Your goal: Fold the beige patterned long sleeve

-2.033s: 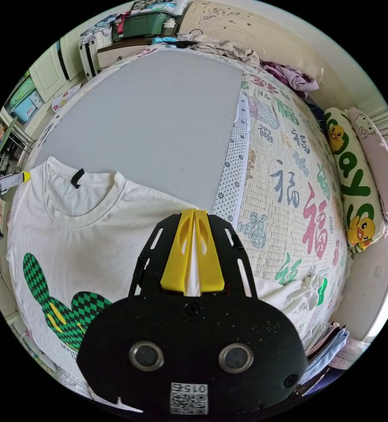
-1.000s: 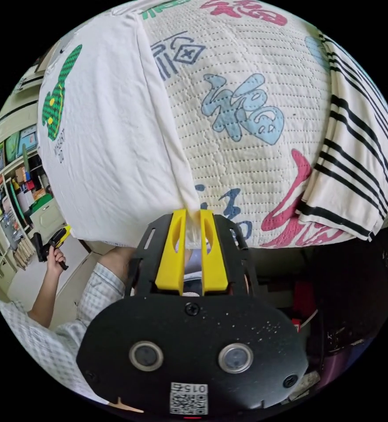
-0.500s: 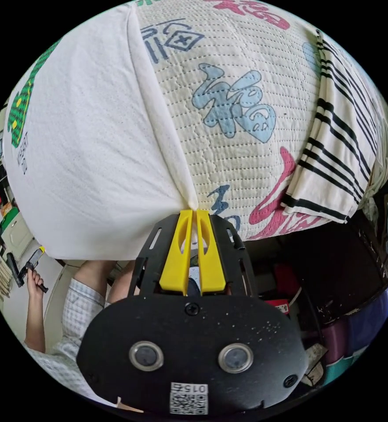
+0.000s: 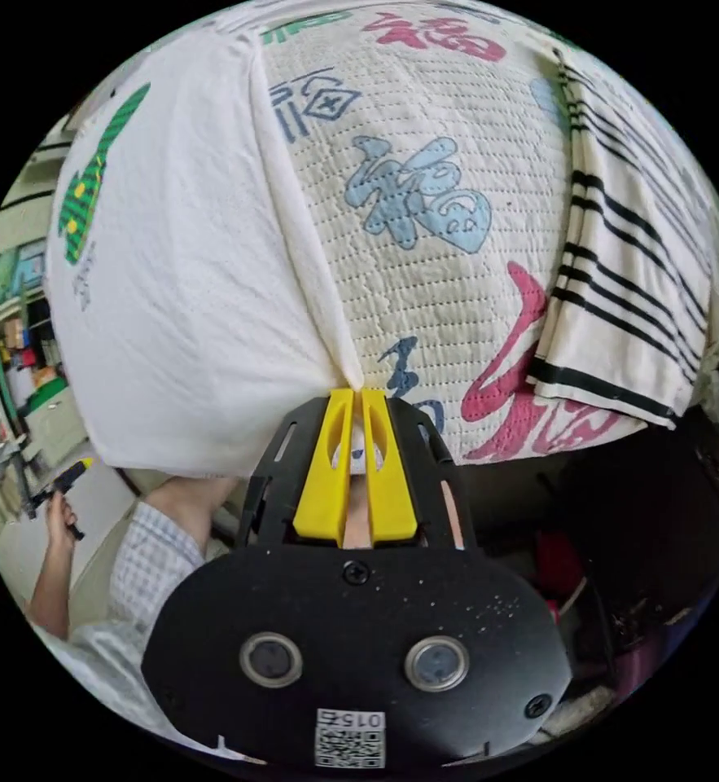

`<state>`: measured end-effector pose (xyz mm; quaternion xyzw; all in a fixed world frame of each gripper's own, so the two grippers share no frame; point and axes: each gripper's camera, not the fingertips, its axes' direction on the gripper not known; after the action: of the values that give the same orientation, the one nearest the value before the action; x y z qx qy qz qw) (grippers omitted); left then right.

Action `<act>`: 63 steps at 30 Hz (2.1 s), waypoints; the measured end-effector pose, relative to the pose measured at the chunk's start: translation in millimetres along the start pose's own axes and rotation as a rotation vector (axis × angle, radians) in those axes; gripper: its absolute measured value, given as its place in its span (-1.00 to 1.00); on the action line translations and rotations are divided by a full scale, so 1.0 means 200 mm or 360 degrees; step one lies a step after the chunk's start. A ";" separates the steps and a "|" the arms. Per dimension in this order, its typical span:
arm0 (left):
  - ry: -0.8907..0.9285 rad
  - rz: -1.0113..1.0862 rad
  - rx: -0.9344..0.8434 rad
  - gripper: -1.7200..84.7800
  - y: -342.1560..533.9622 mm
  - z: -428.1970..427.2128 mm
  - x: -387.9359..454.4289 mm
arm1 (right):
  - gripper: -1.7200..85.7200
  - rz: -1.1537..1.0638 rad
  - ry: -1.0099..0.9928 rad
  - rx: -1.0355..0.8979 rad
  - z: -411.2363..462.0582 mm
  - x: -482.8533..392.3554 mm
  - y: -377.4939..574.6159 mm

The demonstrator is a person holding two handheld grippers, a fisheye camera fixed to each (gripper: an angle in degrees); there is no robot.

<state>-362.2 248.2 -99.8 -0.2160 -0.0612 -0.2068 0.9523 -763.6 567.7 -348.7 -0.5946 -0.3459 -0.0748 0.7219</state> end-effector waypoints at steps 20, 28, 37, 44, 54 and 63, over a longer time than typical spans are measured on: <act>0.0712 0.1238 0.0618 -0.82 -0.87 -0.77 3.43 | -0.74 0.0089 -0.0832 0.0978 -0.91 2.17 -0.78; 0.0908 0.1095 0.0482 -0.77 -1.16 -0.77 3.63 | -0.84 0.0041 -0.0860 0.0928 -0.92 2.10 -1.18; 0.1315 0.1026 0.0346 -0.64 -1.30 -0.81 3.49 | -0.95 -0.0510 -0.0364 0.1274 -1.17 1.39 -0.78; 0.0968 0.1274 0.0324 -0.78 -1.25 -0.85 3.45 | -0.92 -0.0824 -0.0126 0.1260 -1.24 0.87 -0.63; 0.1472 0.0663 0.0823 -0.97 -0.90 -1.01 2.13 | -0.84 -0.0804 -0.0287 0.1148 -1.35 0.63 -0.34; 0.1330 -0.0078 0.0871 -0.97 -0.35 -0.85 0.69 | -0.84 -0.0929 -0.0354 0.0831 -1.23 -0.13 -0.20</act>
<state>-262.2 66.3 -197.8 0.1445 0.2684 -0.2744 0.9120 -703.2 324.1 -345.0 -0.2726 -0.5833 -0.1215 0.7554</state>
